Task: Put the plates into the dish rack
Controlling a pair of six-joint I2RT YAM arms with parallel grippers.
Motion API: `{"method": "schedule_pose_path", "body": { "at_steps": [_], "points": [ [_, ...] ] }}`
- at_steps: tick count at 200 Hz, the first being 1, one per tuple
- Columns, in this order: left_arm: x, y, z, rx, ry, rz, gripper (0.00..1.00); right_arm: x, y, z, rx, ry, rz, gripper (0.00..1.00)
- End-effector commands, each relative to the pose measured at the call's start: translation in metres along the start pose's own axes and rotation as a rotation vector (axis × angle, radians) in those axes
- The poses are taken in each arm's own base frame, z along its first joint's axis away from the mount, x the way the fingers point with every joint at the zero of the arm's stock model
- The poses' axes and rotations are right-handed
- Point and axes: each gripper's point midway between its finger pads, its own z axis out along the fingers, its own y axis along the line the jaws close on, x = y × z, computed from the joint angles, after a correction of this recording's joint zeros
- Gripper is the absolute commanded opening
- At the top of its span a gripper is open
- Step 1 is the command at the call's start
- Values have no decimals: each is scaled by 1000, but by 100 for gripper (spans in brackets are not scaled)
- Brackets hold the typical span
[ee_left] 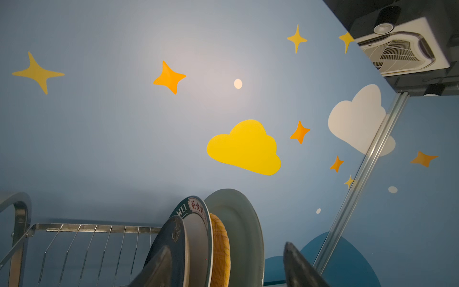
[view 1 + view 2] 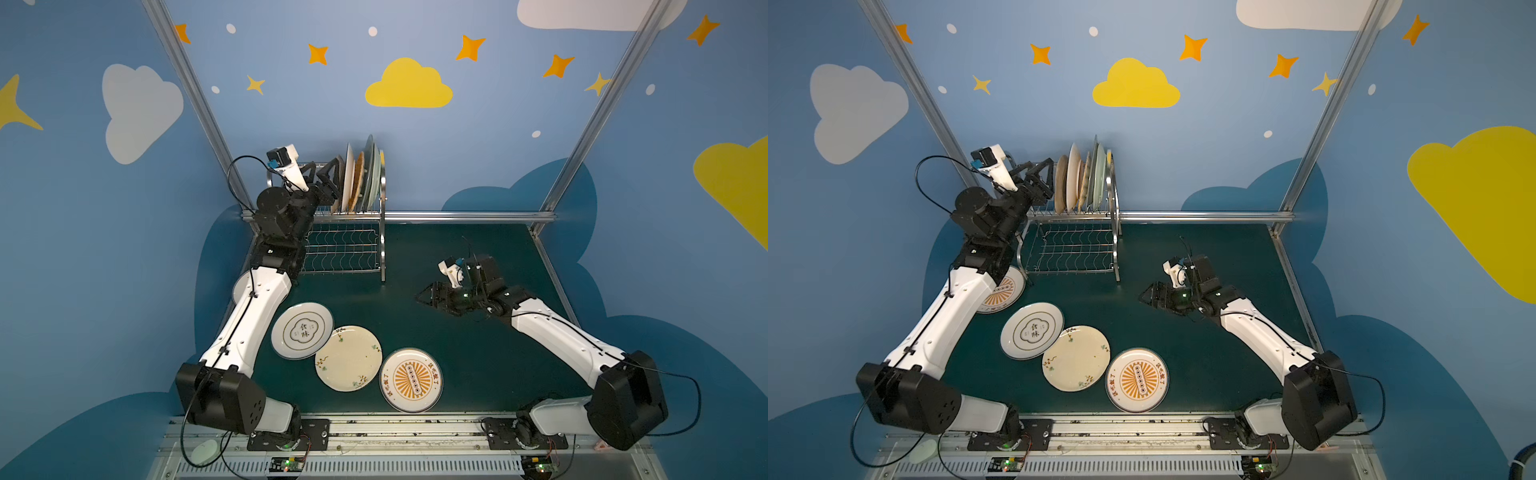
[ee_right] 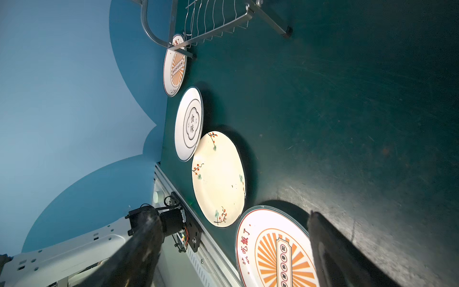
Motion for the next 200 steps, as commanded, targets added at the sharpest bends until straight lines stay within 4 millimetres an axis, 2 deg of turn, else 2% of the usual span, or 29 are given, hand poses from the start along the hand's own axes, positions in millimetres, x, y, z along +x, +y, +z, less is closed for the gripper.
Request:
{"method": "schedule_pose_path", "body": {
  "at_steps": [1, 6, 53, 98, 127, 159, 200],
  "points": [
    [-17, -11, -13, 26, -8, -20, 95, -14, 13, 0, -10, -27, -54, 90],
    [-18, -12, -16, 25, -7, -26, 100, -15, 13, 0, -8, -30, -56, 90],
    [-23, -18, -55, 7, 2, -177, 100, -29, 16, 8, 7, -45, -80, 90],
    [-8, -11, -107, -100, 78, -376, 100, -49, 19, 23, 33, -62, -109, 90],
    [23, 5, -149, -234, 180, -483, 100, -66, 19, 40, 64, -78, -146, 87],
    [64, 3, -185, -254, 315, -564, 100, -82, 14, 66, 127, -73, -198, 82],
    [123, -3, -225, -260, 544, -626, 100, -104, 12, 101, 209, -87, -296, 80]
  ]
}}
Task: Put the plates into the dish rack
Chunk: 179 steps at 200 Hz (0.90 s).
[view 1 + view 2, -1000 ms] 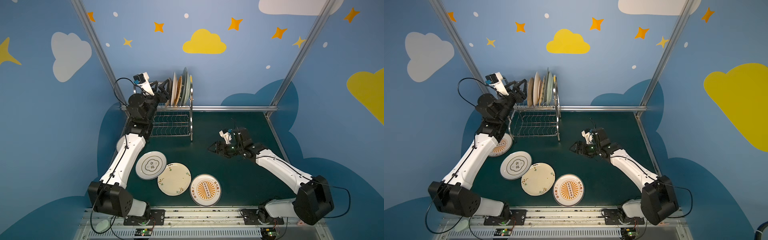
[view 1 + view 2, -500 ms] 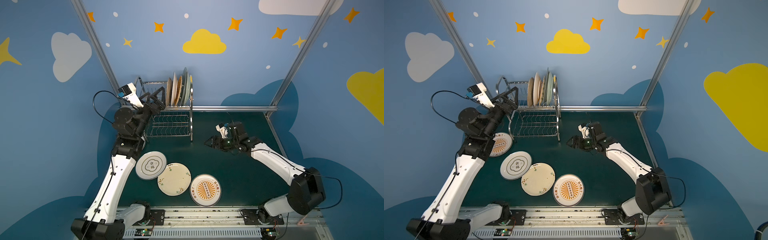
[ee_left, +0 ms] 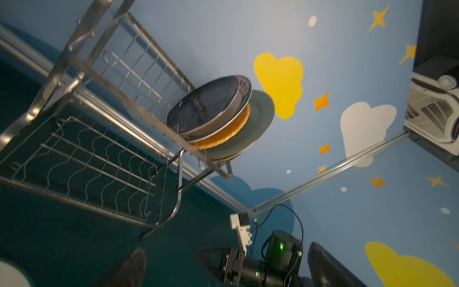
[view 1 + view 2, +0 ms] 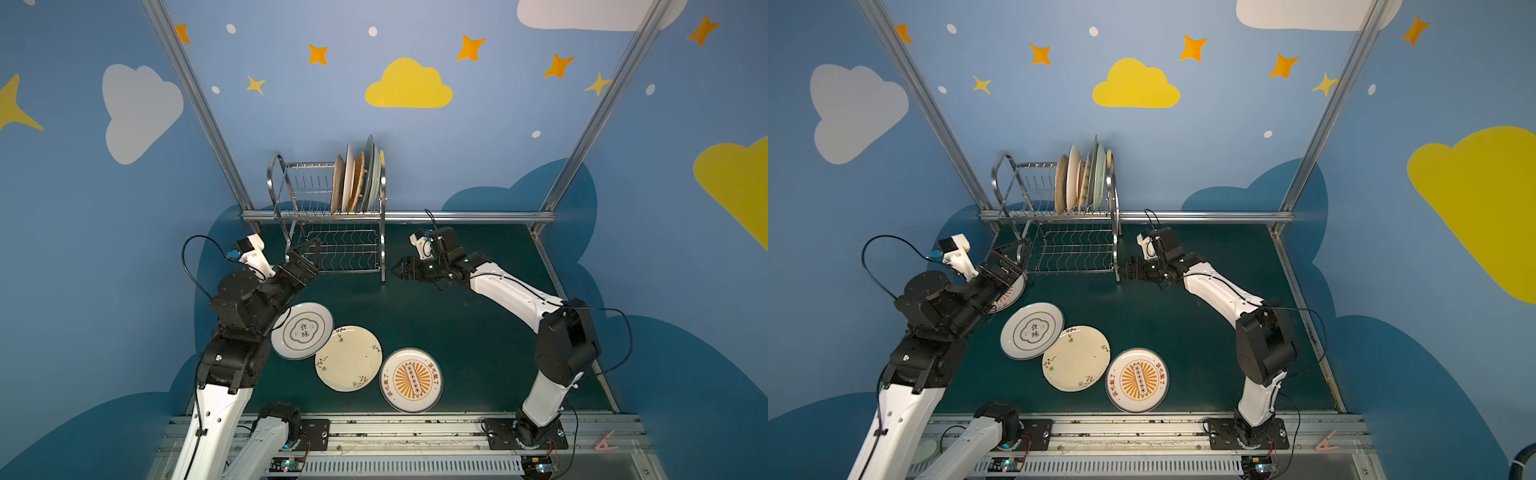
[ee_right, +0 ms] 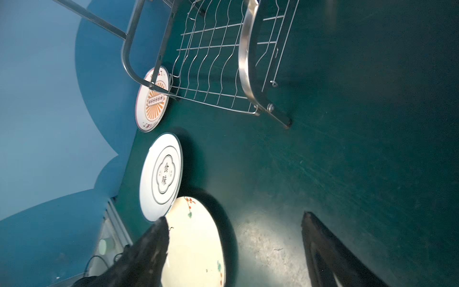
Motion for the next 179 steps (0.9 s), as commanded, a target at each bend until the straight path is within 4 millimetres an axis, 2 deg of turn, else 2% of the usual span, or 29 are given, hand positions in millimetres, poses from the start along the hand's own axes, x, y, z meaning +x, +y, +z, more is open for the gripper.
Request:
{"method": "schedule_pose_path", "body": {
  "at_steps": [1, 27, 43, 62, 126, 179],
  "points": [
    [43, 29, -8, -74, 171, -58, 100, -12, -4, 16, 73, -17, -81, 80],
    [66, 60, -21, -151, 218, 1, 100, -22, -9, 39, 111, -29, -125, 74],
    [74, 84, -31, -233, 222, 53, 100, -32, -10, 51, 119, -47, -142, 69],
    [82, 103, -35, -282, 229, 87, 100, -41, -12, 64, 139, -62, -143, 65],
    [106, 137, -30, -336, 295, 135, 100, -59, -24, 90, 210, -163, -155, 41],
    [106, 142, -26, -335, 295, 155, 100, -64, -18, 109, 203, -240, -133, 40]
  ]
}}
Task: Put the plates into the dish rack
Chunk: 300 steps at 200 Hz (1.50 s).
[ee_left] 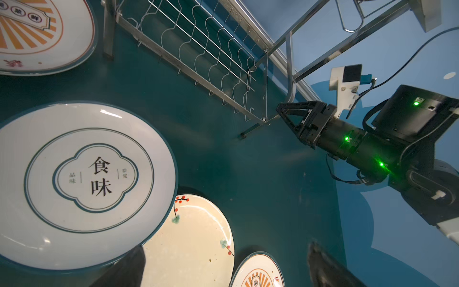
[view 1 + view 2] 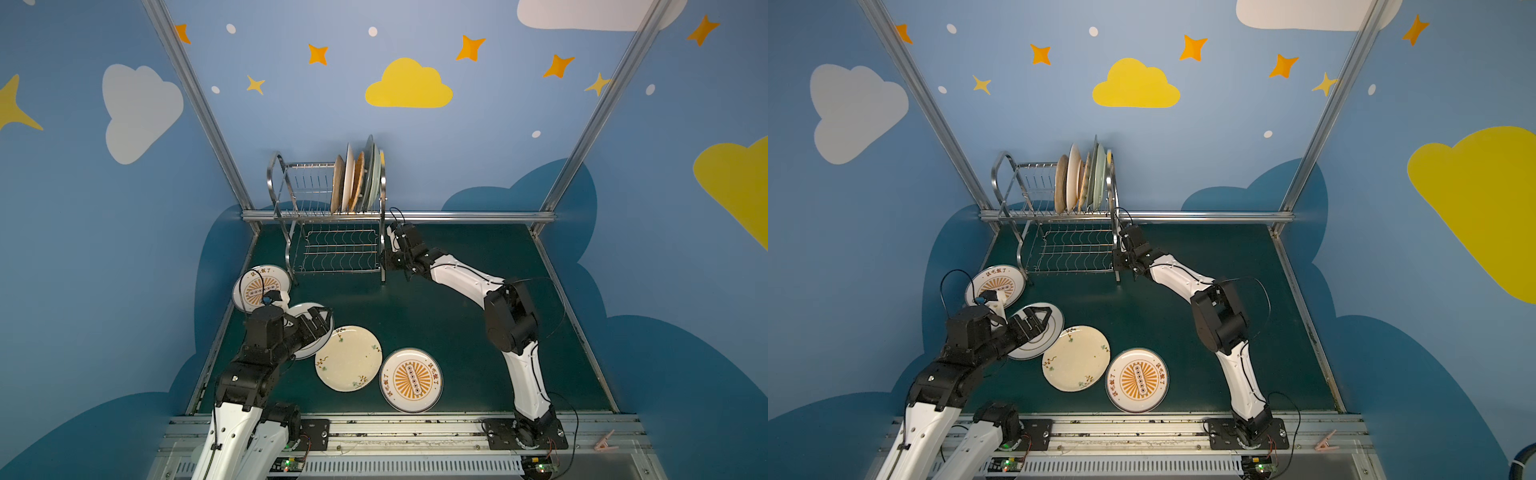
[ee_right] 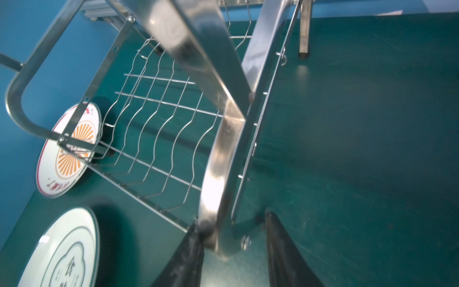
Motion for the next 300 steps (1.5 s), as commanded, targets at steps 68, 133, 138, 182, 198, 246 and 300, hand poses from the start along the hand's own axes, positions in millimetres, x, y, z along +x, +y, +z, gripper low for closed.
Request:
{"method": "schedule_pose_path", "body": {
  "at_steps": [68, 133, 138, 182, 198, 246, 300],
  "points": [
    [-5, -4, 0, 35, -7, 28, 100, -21, 2, 23, 92, -144, 32, 23],
    [-7, -4, 1, 53, -6, 9, 100, -22, 3, 31, 129, -172, 44, 10],
    [-6, -4, 2, 54, -5, 10, 100, -22, 2, 30, 133, -173, 46, 8],
    [-6, -5, 1, 58, -5, 10, 100, -23, -6, 21, 177, -191, 50, 0],
    [-6, -5, 1, 58, -5, 10, 100, -25, -11, 17, 187, -200, 53, 0],
    [-5, -4, 1, 55, -4, 11, 100, -25, -29, 4, 212, -201, 68, 0],
    [-4, -4, 1, 57, -2, 10, 100, -21, -52, -13, 242, -201, 77, 0]
  ]
}}
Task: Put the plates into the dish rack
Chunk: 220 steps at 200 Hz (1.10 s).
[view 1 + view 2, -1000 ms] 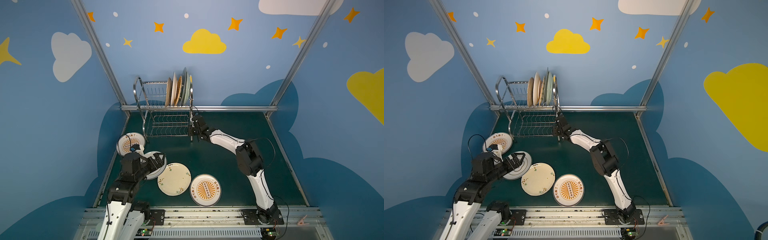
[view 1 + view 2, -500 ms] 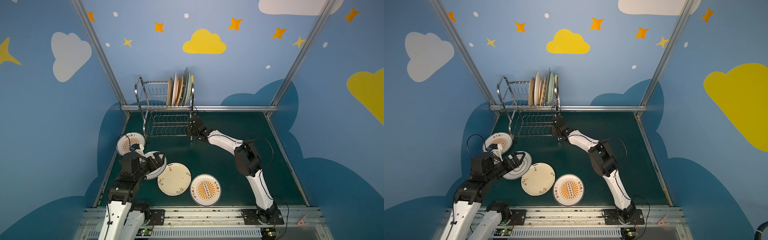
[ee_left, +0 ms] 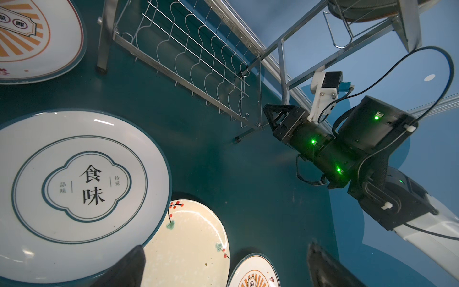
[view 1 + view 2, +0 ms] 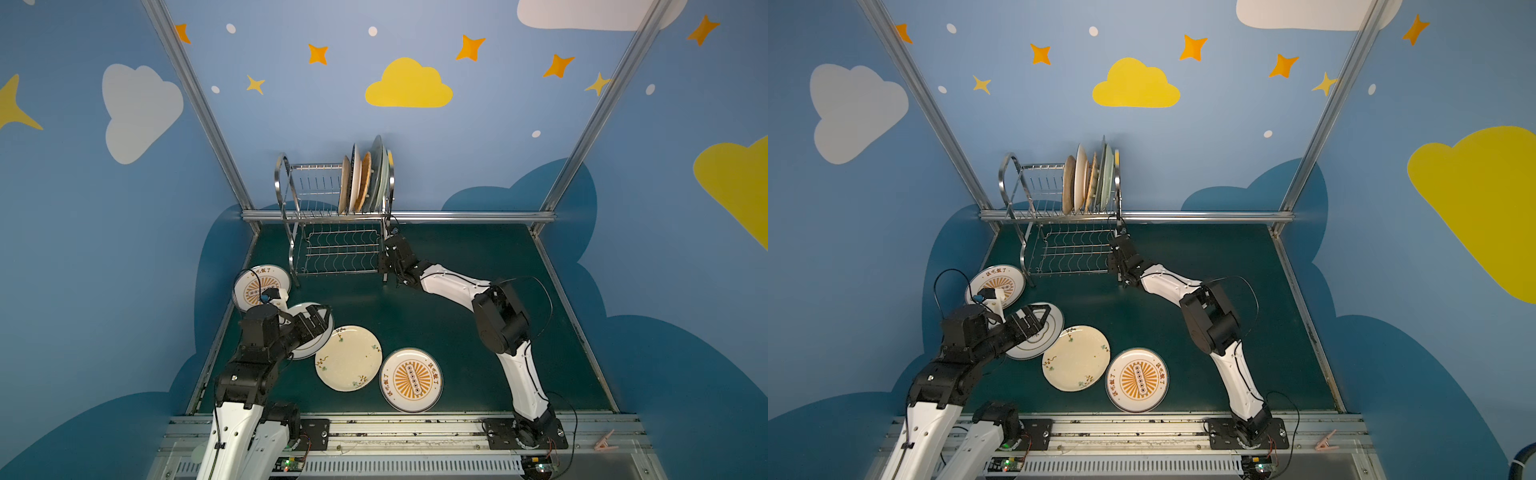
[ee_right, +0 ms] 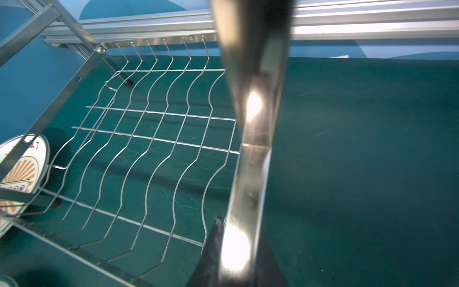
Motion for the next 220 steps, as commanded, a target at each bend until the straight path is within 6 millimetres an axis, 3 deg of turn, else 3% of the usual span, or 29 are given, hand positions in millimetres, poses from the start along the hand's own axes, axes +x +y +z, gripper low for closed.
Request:
{"method": "schedule_pose_path", "body": {
  "at_steps": [1, 80, 107, 147, 187, 220],
  "points": [
    [0, -1, 1, 16, -3, 12, 100, -17, -37, -16, 68, -15, 109, 0],
    [0, -1, 1, 15, -10, 11, 100, -19, -63, -36, 119, -23, 109, 0],
    [-10, 15, 6, -50, -82, -90, 100, -19, -64, -38, 116, -18, 105, 0],
    [-33, 39, 38, -20, -286, -281, 100, -18, -62, -39, 106, -11, 110, 0],
    [-63, 53, 60, -149, -335, -198, 100, -16, -59, -36, 89, 3, 113, 0],
    [-86, 59, 94, -249, -301, -97, 100, -15, -58, -36, 78, 14, 119, 0]
  ]
}}
